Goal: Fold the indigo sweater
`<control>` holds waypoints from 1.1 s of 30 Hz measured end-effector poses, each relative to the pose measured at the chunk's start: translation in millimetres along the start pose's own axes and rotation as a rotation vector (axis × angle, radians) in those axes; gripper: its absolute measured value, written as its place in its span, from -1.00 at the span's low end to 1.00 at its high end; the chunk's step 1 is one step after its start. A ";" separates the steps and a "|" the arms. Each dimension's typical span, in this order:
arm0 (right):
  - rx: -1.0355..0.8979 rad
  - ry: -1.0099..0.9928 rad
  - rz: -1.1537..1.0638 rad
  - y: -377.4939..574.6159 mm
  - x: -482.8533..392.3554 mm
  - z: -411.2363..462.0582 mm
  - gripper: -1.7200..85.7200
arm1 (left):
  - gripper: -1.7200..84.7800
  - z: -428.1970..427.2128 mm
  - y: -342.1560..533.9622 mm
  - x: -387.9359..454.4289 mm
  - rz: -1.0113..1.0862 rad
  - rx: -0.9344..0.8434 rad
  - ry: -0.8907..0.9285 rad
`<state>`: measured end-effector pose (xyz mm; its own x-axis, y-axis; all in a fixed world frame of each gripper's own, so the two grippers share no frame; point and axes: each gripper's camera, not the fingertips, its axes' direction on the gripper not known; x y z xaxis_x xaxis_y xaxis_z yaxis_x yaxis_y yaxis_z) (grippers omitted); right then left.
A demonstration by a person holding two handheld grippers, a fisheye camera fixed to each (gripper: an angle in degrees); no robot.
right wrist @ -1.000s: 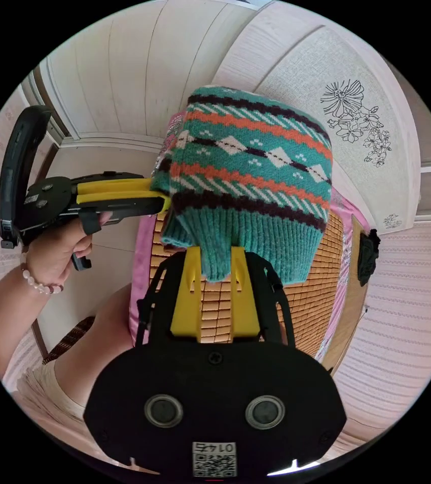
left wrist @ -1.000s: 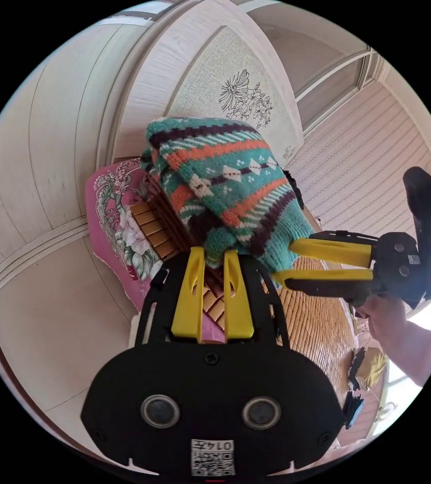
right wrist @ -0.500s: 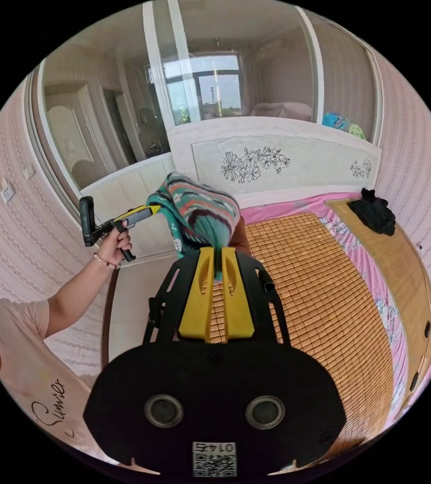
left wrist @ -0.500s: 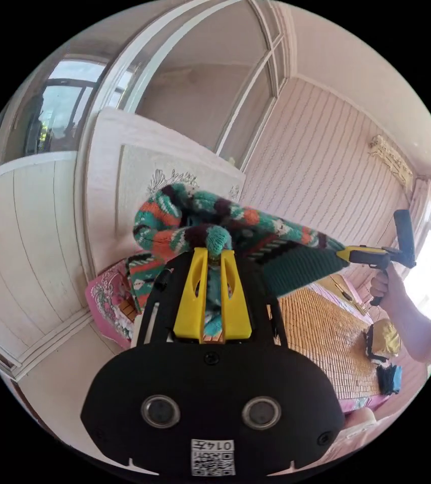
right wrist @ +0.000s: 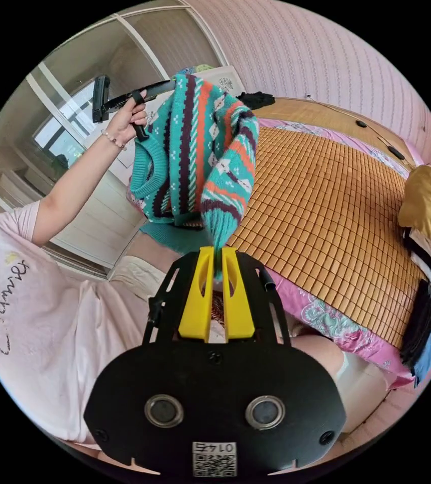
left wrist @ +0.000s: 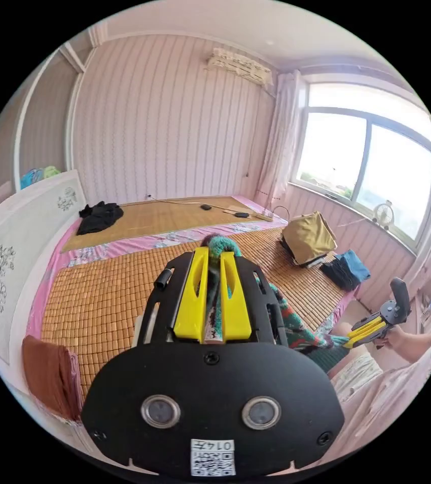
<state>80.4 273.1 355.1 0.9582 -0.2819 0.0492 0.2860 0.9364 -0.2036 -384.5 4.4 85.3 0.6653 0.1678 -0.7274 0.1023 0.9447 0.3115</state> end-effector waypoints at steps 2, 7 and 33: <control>-0.026 0.097 0.118 14.8 29.0 -1.7 -0.92 | -0.84 63.6 -20.2 47.6 0.059 -0.063 0.052; 0.010 0.038 0.294 35.4 76.5 -0.5 -0.91 | -0.82 169.8 -20.3 79.9 -0.085 -0.249 0.020; 0.010 0.227 0.239 -81.1 217.7 -66.5 -0.90 | -0.85 253.9 285.4 77.9 -0.002 -0.559 -0.060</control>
<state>265.0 122.0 317.4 0.9716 -0.0918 -0.2179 0.0541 0.9834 -0.1730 -115.7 215.6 272.8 0.7078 0.1649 -0.6869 -0.2932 0.9532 -0.0732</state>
